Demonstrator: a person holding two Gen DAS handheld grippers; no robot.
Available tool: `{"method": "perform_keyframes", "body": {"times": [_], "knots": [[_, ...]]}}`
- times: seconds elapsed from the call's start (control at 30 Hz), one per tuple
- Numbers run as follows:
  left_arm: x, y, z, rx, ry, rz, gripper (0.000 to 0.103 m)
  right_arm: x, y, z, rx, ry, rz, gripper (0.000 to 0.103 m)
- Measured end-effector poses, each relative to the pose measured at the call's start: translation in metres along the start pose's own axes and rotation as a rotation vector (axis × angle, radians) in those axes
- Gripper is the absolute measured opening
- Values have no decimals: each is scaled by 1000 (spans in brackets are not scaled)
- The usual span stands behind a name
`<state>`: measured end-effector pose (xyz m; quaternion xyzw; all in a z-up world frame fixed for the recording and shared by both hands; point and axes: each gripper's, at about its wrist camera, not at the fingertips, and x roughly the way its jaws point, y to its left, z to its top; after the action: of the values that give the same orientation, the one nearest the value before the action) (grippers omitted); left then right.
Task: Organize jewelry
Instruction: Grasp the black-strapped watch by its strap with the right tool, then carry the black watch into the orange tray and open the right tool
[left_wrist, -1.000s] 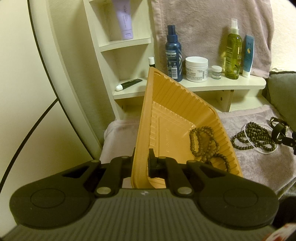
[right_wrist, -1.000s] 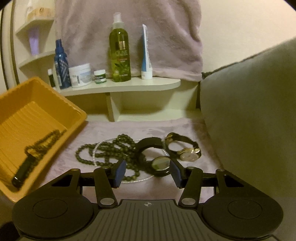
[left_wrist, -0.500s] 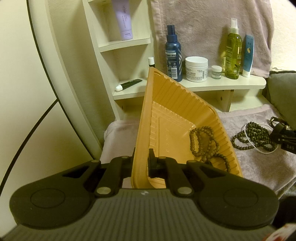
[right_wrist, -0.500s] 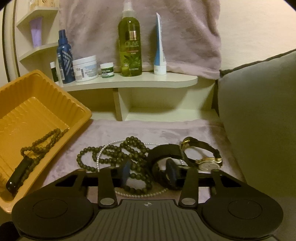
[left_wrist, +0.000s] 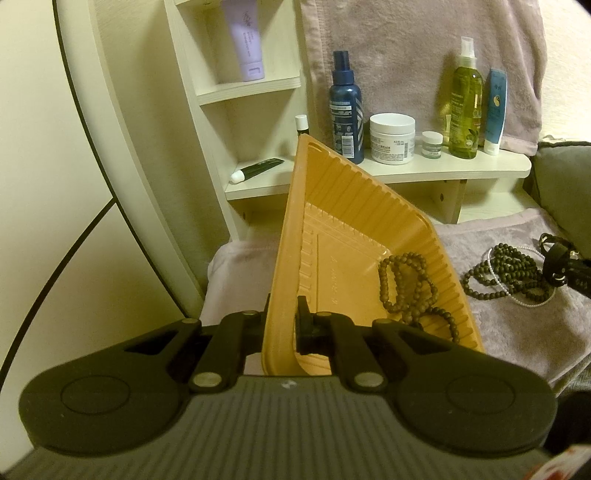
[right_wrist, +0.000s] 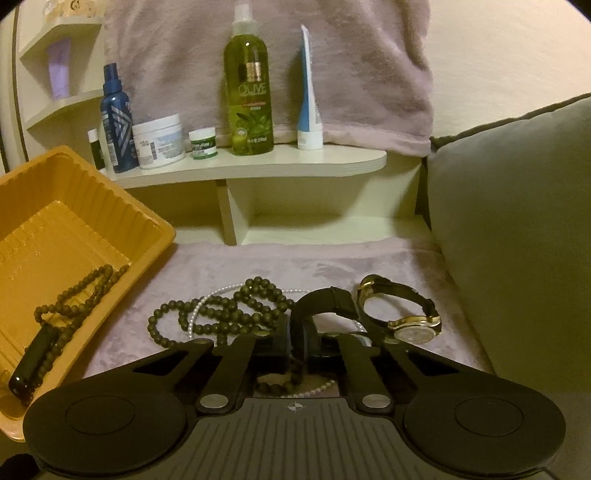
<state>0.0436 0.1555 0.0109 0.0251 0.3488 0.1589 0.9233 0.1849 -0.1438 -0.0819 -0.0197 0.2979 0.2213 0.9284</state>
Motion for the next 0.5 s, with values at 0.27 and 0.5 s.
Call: {"method": "perform_keyframes", "body": {"times": [0.27, 0.5], "knots": [[0, 0, 0, 0, 0, 0, 7, -18, 4, 11, -11, -39, 19, 5], [-1, 0, 0, 1, -1, 0, 7, -33, 13, 27, -17, -84, 52, 5]]}}
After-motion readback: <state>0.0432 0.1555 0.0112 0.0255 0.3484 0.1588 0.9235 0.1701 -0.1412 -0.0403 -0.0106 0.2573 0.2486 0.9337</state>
